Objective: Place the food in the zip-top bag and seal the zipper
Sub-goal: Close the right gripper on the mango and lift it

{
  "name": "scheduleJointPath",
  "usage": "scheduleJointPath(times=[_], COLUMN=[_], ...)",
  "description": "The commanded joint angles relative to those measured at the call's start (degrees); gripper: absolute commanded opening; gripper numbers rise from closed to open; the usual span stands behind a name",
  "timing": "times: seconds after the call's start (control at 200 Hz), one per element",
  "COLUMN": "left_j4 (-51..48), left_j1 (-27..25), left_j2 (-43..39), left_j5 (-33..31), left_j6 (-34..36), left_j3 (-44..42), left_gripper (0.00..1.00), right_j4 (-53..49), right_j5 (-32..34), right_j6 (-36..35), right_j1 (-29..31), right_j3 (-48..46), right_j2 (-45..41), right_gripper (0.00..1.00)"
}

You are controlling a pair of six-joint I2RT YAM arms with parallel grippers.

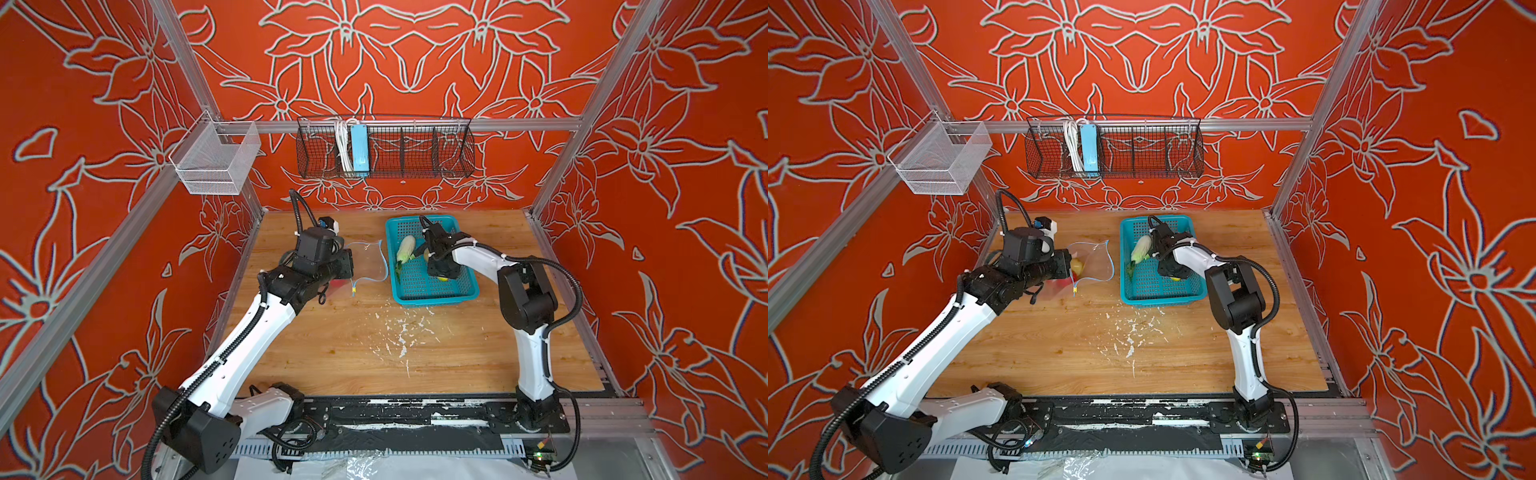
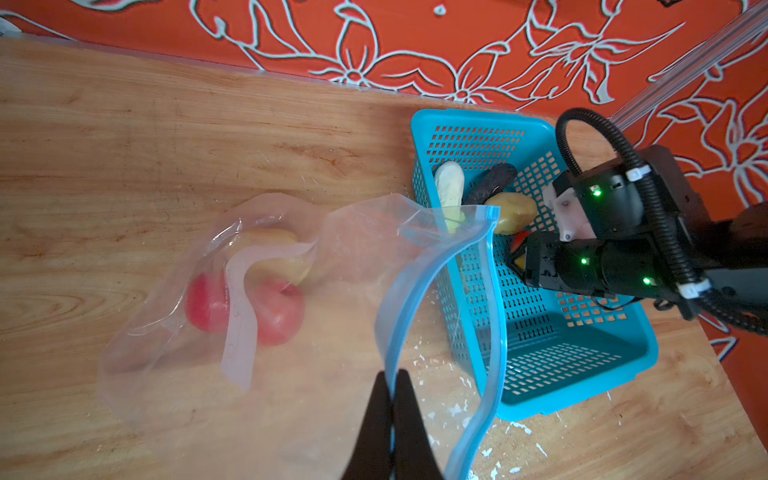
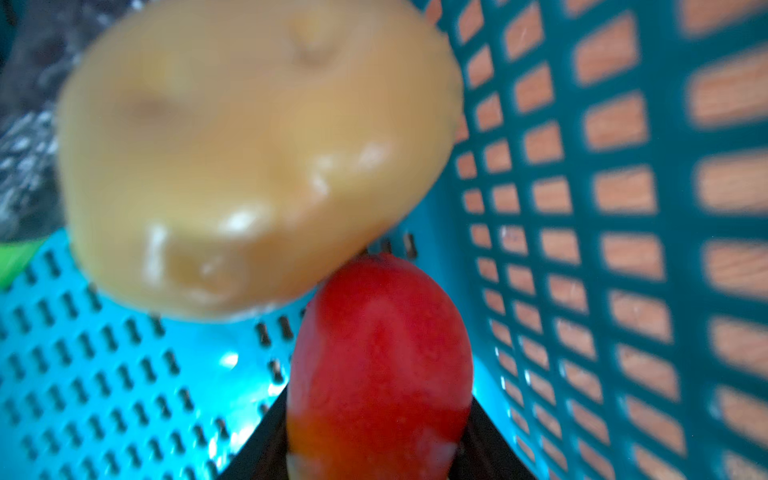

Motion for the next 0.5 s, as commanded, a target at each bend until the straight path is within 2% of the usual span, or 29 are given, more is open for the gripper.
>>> scheduleJointPath(times=[0.0, 0.495], left_j4=[0.94, 0.85], left_j1=[0.19, 0.19], left_j2=[-0.84, -0.67], left_j5=[0.04, -0.05], left_j6=[-0.39, -0.4], left_j3=[-0.35, -0.36], left_gripper=[0.0, 0.0], right_j4=[2.42, 7.26], right_j5=[-2.58, -7.49], right_j6=[0.78, 0.8], right_j1=[-0.18, -0.03], right_j3=[-2.35, -9.59], right_j2=[-5.07, -14.91], right_gripper=[0.36, 0.34])
